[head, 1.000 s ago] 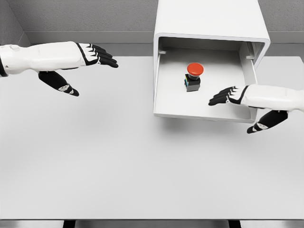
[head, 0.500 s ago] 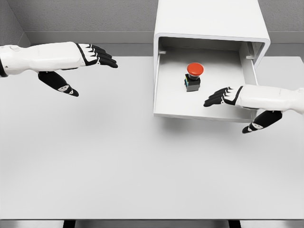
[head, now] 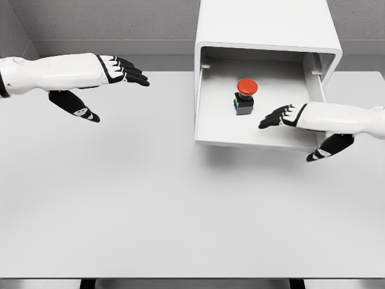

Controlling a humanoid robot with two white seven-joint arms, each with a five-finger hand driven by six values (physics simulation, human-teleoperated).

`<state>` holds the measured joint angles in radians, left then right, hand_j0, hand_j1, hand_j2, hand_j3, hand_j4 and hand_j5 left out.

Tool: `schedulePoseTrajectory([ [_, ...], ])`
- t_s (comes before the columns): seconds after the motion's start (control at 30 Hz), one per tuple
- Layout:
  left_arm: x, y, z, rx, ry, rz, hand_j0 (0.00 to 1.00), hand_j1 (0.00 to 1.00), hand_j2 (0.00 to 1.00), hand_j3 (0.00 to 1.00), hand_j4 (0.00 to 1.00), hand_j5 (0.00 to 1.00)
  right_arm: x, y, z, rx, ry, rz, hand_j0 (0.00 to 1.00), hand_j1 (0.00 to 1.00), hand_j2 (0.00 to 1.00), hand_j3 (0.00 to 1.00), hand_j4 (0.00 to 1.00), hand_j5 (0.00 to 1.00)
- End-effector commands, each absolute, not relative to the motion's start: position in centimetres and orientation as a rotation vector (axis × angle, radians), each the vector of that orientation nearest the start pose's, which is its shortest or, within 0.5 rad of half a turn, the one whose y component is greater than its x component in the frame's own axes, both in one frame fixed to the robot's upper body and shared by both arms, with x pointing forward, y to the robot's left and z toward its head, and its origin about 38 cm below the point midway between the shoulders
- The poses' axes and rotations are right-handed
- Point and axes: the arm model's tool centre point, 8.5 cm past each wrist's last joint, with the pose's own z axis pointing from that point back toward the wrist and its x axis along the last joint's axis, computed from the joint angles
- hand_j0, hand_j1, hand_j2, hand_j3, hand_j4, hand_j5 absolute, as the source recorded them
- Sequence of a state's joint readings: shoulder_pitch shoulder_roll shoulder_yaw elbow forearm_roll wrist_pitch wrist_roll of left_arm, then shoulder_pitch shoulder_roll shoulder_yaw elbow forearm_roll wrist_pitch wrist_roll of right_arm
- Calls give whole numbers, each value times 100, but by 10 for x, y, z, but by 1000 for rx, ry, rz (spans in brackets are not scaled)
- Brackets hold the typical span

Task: Slide open multi-storey tabletop storage cabinets and put open load switch and slide close multi-storey tabletop storage cabinets

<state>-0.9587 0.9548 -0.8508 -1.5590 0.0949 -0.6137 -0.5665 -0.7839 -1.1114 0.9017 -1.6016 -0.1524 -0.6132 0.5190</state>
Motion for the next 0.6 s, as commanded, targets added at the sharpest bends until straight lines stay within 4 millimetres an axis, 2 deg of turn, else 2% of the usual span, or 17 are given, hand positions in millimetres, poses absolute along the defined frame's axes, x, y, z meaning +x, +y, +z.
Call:
schedulePoseTrajectory([
  [0.0, 425, 275, 328, -203, 2308, 2770, 100, 100, 100, 100, 100, 100, 394, -330, 262, -46, -1512, 1933, 100, 100, 100, 100, 100, 100],
  [0.13, 425, 275, 328, -203, 2308, 2770, 100, 100, 100, 100, 100, 100, 399, -324, 261, -59, -1518, 1951, 100, 100, 100, 100, 100, 100],
  [0.27, 425, 275, 328, -203, 2308, 2770, 100, 100, 100, 100, 100, 100, 411, -332, 265, -99, -1513, 1922, 100, 100, 100, 100, 100, 100],
  [0.57, 424, 276, 323, -187, 2312, 2780, 100, 100, 100, 100, 100, 100, 437, -331, 275, -156, -1546, 1886, 100, 100, 100, 100, 100, 100],
])
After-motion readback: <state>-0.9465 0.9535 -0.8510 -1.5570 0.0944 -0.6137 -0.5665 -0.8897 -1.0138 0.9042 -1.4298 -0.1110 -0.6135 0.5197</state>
